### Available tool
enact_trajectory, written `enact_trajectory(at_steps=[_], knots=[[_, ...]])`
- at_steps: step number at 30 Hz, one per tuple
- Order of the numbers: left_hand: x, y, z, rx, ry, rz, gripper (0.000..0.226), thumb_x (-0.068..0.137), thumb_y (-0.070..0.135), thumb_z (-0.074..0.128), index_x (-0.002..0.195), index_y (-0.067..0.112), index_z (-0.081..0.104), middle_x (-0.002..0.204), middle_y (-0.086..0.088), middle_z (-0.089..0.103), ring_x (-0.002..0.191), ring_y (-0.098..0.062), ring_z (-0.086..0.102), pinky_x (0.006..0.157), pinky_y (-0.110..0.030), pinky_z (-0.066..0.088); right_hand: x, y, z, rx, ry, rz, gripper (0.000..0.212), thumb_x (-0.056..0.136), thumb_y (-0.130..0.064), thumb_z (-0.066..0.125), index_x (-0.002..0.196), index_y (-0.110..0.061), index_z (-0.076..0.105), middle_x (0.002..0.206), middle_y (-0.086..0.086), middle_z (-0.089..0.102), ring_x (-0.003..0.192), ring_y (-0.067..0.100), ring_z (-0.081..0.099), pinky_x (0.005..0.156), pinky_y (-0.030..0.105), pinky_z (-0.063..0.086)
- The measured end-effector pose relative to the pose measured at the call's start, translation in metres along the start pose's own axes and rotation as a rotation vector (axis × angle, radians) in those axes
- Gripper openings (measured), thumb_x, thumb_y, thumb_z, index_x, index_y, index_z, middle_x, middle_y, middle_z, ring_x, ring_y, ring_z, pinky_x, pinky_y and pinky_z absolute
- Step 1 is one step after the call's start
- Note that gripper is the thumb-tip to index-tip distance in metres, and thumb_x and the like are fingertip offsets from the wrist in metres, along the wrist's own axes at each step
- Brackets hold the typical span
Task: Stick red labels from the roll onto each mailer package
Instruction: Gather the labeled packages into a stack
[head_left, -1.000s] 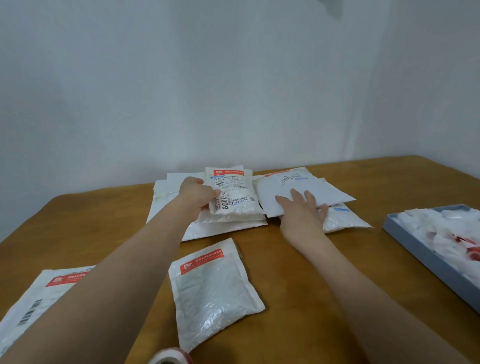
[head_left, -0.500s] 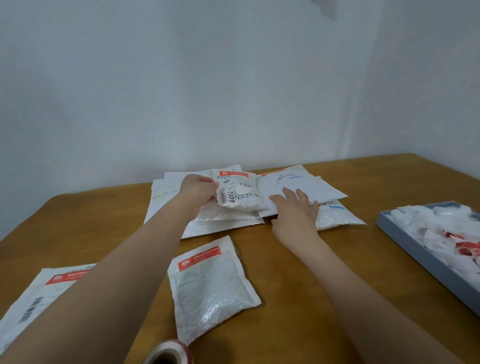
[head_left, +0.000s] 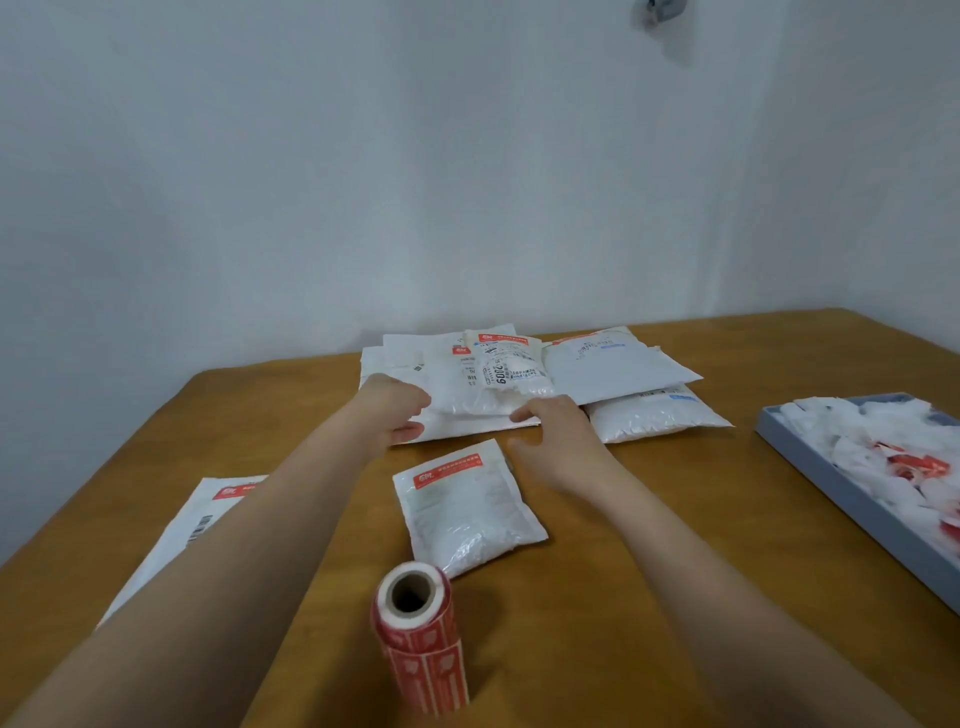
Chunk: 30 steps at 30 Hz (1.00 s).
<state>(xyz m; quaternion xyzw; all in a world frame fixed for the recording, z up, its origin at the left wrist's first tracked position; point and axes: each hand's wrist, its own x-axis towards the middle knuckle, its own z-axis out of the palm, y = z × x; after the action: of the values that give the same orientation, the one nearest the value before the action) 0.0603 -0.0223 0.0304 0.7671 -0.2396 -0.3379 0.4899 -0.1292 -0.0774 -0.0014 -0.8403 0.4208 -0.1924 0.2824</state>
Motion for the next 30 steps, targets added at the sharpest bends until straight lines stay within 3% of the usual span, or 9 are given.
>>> enact_trajectory(at_steps=[3,8,13,18,22,25,28,30], knots=[[-0.017,-0.017,-0.011,0.063,-0.017,-0.044,0.039,0.091,0.007,0.062,0.128,0.004,0.05,0.12,-0.014,0.055,0.092,-0.023,0.06,0.064,-0.028,0.057,-0.017,-0.006,-0.002,-0.046,-0.155,0.073,0.047,0.094,-0.03,0.057,0.137,-0.018,0.044,0.14,0.002,0.041,0.123,0.018,0.046,0.086,0.022,0.039],[-0.037,-0.043,-0.022,0.1,-0.079,-0.201,0.025,0.09,0.011,0.065,0.112,0.008,0.053,0.113,-0.015,0.06,0.097,-0.03,0.063,0.083,-0.041,0.058,-0.033,-0.006,0.004,0.094,-0.302,0.266,0.045,0.093,-0.027,0.06,0.133,-0.015,0.044,0.098,-0.005,0.051,0.081,0.016,0.062,0.065,0.027,0.059],[-0.052,-0.059,-0.025,-0.008,-0.148,-0.255,0.039,0.09,0.008,0.063,0.127,0.004,0.052,0.118,-0.018,0.061,0.101,-0.033,0.064,0.081,-0.045,0.058,-0.042,-0.009,0.008,0.167,-0.269,0.244,0.058,0.086,-0.019,0.07,0.136,-0.016,0.041,0.105,-0.005,0.047,0.078,0.006,0.055,0.049,0.017,0.047],[-0.062,-0.055,-0.029,-0.091,-0.189,-0.216,0.035,0.09,0.012,0.066,0.12,0.003,0.052,0.119,-0.02,0.06,0.1,-0.033,0.063,0.083,-0.046,0.057,-0.042,-0.02,0.005,0.345,-0.179,0.14,0.062,0.08,-0.014,0.075,0.134,-0.018,0.044,0.099,-0.004,0.058,0.084,0.008,0.059,0.063,0.02,0.048],[-0.068,-0.047,-0.038,-0.168,-0.278,-0.143,0.046,0.087,0.044,0.065,0.112,0.006,0.057,0.113,-0.019,0.064,0.101,-0.034,0.065,0.09,-0.048,0.054,-0.039,-0.038,0.0,0.438,-0.09,-0.019,0.046,0.079,-0.013,0.076,0.121,-0.021,0.056,0.101,-0.002,0.063,0.094,0.016,0.063,0.076,0.026,0.054],[-0.069,-0.038,-0.044,-0.263,-0.348,-0.072,0.061,0.082,0.058,0.061,0.115,0.006,0.057,0.115,-0.018,0.066,0.101,-0.033,0.068,0.086,-0.047,0.056,-0.039,-0.054,-0.001,0.459,-0.072,-0.159,0.03,0.081,-0.014,0.074,0.11,-0.017,0.068,0.096,-0.01,0.067,0.085,0.009,0.063,0.073,0.017,0.053],[-0.069,-0.029,-0.049,-0.36,-0.362,-0.018,0.066,0.079,0.049,0.069,0.125,0.005,0.052,0.115,-0.02,0.067,0.099,-0.035,0.069,0.085,-0.047,0.056,-0.04,-0.068,0.0,0.487,-0.085,-0.231,0.022,0.083,-0.024,0.073,0.104,-0.016,0.071,0.09,-0.014,0.068,0.074,0.003,0.06,0.064,0.011,0.05],[-0.07,-0.025,-0.05,-0.4,-0.336,0.009,0.052,0.087,0.037,0.068,0.126,0.005,0.055,0.116,-0.02,0.067,0.098,-0.036,0.07,0.081,-0.045,0.058,-0.038,-0.073,0.004,0.505,-0.119,-0.256,0.022,0.083,-0.022,0.073,0.103,-0.013,0.072,0.09,-0.01,0.069,0.072,0.001,0.059,0.057,0.008,0.046]])
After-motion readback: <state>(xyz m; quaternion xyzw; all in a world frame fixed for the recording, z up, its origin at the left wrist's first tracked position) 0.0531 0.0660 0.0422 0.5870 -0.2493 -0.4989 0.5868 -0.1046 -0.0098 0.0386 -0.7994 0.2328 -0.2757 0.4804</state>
